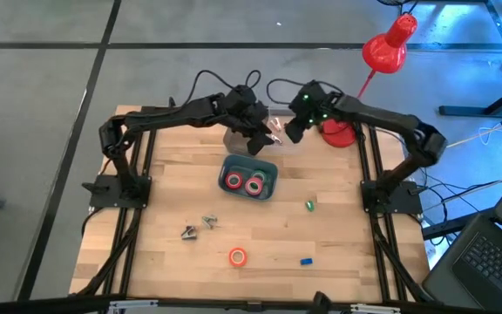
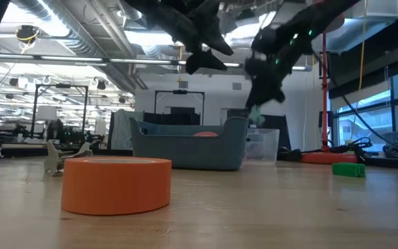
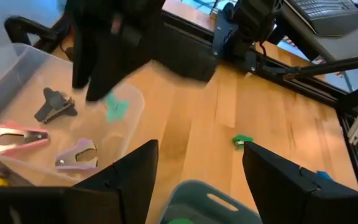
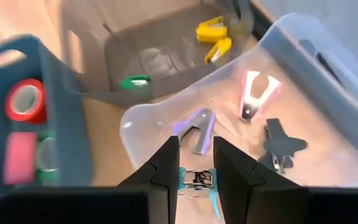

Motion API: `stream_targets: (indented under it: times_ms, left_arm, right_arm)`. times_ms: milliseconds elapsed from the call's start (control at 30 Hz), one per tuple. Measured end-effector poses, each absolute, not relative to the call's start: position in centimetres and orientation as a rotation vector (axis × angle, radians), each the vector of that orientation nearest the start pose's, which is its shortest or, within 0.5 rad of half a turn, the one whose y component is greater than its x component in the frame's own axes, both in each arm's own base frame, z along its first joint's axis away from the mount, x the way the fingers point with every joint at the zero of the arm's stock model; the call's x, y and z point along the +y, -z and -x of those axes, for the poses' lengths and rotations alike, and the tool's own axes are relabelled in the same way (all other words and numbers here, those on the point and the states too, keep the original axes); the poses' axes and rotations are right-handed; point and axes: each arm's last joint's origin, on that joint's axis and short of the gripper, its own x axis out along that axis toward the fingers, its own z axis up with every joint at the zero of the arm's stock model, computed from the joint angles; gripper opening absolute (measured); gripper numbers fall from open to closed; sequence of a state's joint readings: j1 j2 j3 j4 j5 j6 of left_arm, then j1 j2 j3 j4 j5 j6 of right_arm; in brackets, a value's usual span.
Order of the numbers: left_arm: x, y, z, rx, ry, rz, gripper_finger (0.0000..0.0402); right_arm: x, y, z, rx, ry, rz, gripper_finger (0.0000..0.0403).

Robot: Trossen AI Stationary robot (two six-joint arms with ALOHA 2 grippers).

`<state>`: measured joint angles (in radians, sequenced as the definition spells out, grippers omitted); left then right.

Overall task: Pick and place Stapler, Stapler remover, tape
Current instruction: Put the light blue staple remover into the white bin, then put the orange tape into the blue bin

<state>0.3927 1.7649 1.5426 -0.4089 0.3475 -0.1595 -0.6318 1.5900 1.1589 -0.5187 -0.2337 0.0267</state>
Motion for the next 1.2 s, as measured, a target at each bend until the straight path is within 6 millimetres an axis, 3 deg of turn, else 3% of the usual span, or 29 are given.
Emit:
stream_targets:
  times_ms: [133,400,600,733,1000,1100,1200]
  left_arm:
    - [14.2,-31.3,-37.2,0.582,-0.111,0.38,0.0219]
    - [13.8,-31.9,-37.0,0.573,-0.116,0.397,0.0217]
    - [13.8,-31.9,-37.0,0.573,-0.117,0.405,0.0216]
    - [13.8,-31.9,-37.0,0.572,-0.119,0.411,0.0216]
    - [13.8,-31.9,-37.0,0.571,-0.121,0.419,0.0216]
    - [13.8,-31.9,-37.0,0.57,-0.121,0.418,0.0216]
    - [13.8,-31.8,-37.0,0.573,-0.12,0.416,0.0216]
  right_arm:
    - [-19.9,-21.5,-28.4,0.895,0.371,-0.397,0.0075]
    - [-21.8,-18.9,-29.9,0.961,0.417,-0.339,0.0075]
    - [-22.4,-17.5,-29.9,1.001,0.426,-0.363,0.0075]
    - [-22.4,-17.6,-30.0,0.991,0.427,-0.358,0.0079]
    - [-22.4,-18.4,-29.8,0.962,0.469,-0.392,0.0254]
    - [-22.5,-18.4,-29.8,0.963,0.48,-0.394,0.0286]
    - [-22.3,-18.8,-29.6,0.963,0.483,-0.392,0.0291]
